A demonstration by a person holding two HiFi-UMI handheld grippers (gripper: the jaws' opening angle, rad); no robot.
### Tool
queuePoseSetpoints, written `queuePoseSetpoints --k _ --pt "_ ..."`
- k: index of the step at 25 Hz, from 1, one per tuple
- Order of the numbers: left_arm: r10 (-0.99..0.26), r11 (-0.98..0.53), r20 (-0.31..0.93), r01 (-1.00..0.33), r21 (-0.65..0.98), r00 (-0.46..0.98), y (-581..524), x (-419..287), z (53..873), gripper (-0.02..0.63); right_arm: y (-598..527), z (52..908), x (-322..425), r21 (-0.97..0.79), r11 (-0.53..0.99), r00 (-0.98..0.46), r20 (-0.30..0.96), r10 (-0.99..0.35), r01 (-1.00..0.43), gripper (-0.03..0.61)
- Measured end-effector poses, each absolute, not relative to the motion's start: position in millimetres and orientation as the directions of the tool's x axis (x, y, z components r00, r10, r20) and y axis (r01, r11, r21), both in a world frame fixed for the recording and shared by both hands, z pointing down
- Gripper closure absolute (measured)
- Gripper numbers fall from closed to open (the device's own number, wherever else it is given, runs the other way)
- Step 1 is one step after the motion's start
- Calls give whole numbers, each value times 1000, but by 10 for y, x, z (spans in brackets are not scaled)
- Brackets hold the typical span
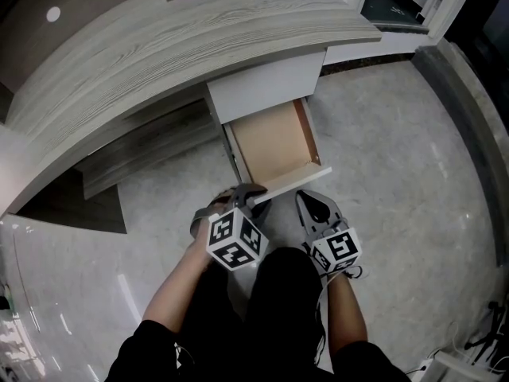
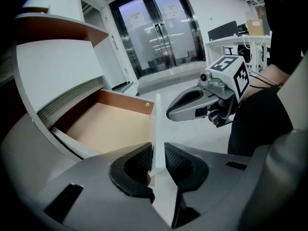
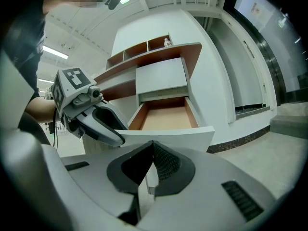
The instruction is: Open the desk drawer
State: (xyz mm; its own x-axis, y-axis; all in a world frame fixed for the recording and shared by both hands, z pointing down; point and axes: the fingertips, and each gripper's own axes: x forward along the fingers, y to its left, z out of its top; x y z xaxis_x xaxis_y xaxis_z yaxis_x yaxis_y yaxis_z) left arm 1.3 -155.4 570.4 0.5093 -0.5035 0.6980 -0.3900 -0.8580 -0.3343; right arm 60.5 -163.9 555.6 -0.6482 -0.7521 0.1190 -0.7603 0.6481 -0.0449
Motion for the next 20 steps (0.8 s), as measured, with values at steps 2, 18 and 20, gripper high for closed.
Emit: queuePoseSetpoints --k 2,18,20 --pt "-505 -857 689 -402 -324 520 -1552 20 5708 532 -1624 5562 613 -47 644 -644 121 -755 -764 572" --pt "-487 -864 669 -425 -271 562 -1493 32 5754 522 -1616 5640 617 -62 644 -646 135 -751 -762 572" --pt "-486 -864 669 -421 -275 562 -1484 32 5755 522 -1614 5648 612 -62 645 -647 137 -750 -761 572"
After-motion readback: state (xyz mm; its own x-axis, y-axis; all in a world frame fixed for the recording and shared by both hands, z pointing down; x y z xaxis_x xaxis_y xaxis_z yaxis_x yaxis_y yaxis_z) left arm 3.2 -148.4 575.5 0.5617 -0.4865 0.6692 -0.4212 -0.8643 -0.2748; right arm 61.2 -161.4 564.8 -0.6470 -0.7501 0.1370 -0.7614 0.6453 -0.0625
